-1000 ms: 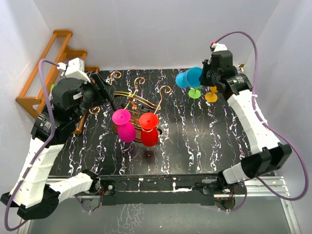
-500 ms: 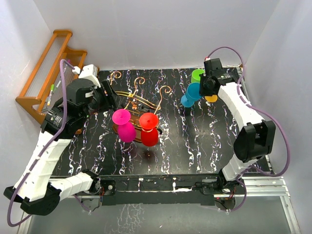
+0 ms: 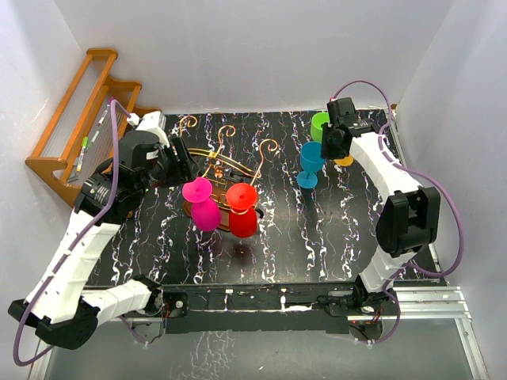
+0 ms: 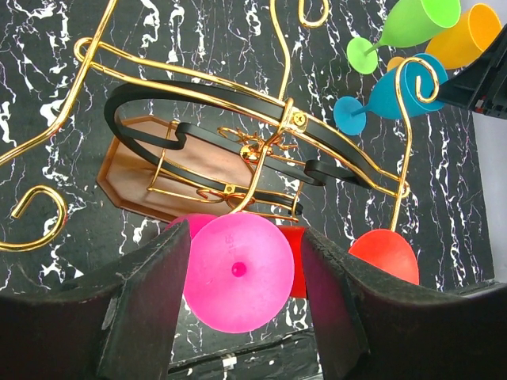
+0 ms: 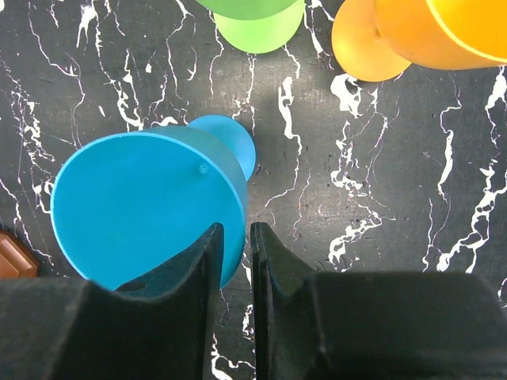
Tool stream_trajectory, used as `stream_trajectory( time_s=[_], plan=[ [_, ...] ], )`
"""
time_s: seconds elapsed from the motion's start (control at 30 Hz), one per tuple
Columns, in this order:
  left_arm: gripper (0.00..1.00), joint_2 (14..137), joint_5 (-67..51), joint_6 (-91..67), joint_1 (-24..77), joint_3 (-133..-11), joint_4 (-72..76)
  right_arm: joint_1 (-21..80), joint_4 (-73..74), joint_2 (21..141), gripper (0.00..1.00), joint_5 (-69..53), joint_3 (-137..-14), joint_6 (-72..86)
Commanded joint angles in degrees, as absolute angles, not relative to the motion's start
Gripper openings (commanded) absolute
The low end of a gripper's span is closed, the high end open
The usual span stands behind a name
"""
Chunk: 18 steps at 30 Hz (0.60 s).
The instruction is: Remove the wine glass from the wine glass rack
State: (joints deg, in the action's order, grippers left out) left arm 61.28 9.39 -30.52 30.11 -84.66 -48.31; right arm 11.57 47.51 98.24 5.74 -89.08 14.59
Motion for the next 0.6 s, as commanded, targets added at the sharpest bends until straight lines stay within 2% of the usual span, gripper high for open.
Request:
stream_trajectory(
  time_s=[0.0,0.37,0.57],
  plan=[
    [0.56,60.01,8.82,-30.47,29.95,-84.38,-49.02,11.6,44.43,98.58,0.25,7.07,-91.13,14.94],
    [0.57,58.28,9.22,-31.68,29.92,-84.0,-49.97,11.58,43.94,89.23,0.27,5.69,-93.51,15.86],
    [0.57,56.12,7.94,-33.04,29.94,-81.11,-47.78,11.6,38.62,77.94,0.3,-6.42,-89.79,16.07]
  ],
)
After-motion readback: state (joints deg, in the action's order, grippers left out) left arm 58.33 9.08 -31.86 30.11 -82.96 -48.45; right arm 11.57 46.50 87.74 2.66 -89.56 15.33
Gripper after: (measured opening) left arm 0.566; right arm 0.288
